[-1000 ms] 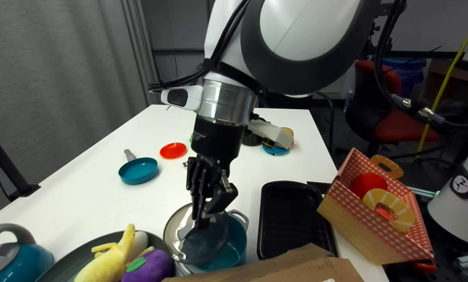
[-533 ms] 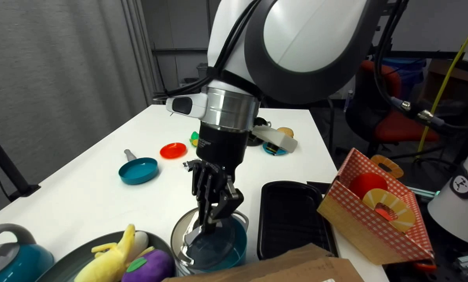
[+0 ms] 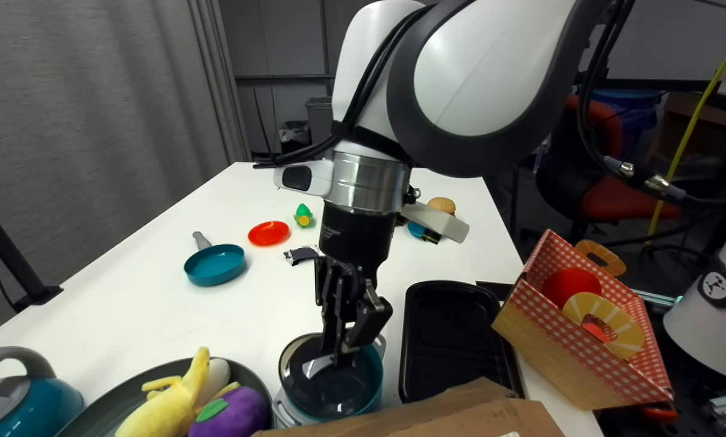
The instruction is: Pick the lid and put it on top of the blue pot
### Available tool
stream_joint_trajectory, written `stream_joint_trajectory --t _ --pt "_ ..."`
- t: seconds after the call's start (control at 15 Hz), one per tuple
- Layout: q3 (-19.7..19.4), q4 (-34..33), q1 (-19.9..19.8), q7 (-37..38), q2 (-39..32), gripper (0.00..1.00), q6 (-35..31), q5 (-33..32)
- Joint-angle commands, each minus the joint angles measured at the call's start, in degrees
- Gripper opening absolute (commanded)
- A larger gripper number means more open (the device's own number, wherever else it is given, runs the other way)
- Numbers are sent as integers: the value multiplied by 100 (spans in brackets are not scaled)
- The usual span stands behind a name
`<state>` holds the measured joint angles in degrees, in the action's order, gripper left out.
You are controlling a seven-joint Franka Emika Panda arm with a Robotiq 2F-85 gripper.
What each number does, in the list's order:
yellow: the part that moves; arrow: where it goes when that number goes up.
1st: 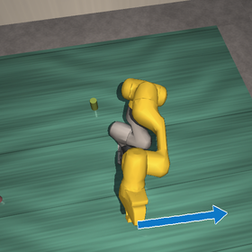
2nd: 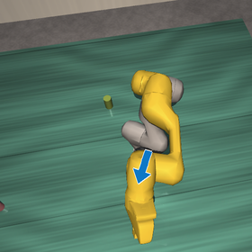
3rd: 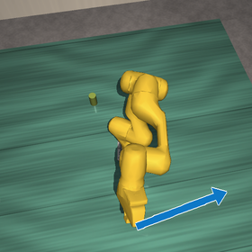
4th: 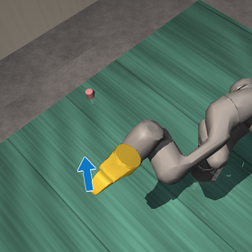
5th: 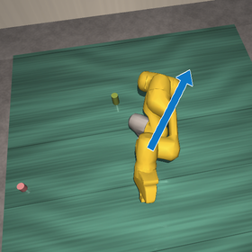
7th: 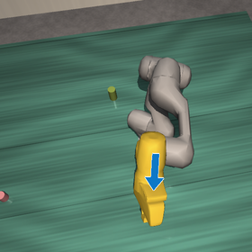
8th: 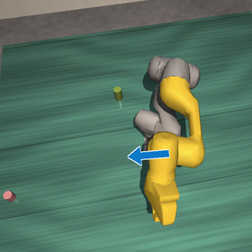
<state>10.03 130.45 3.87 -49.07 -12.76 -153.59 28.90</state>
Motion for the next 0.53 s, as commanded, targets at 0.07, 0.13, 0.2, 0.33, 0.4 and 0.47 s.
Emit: stream_joint_trajectory --t 0.07,0.13,0.2,0.33,0.4,0.47 --pt "70 42 -127 274 12 74 71 -281" --pt "67 48 -121 282 16 82 75 -320" --pt "62 50 -114 304 17 89 78 -365" --pt "51 48 -99 379 27 100 96 -511" --pt "46 45 -94 435 35 100 110 -602" --pt "46 44 -93 486 45 100 118 -683"
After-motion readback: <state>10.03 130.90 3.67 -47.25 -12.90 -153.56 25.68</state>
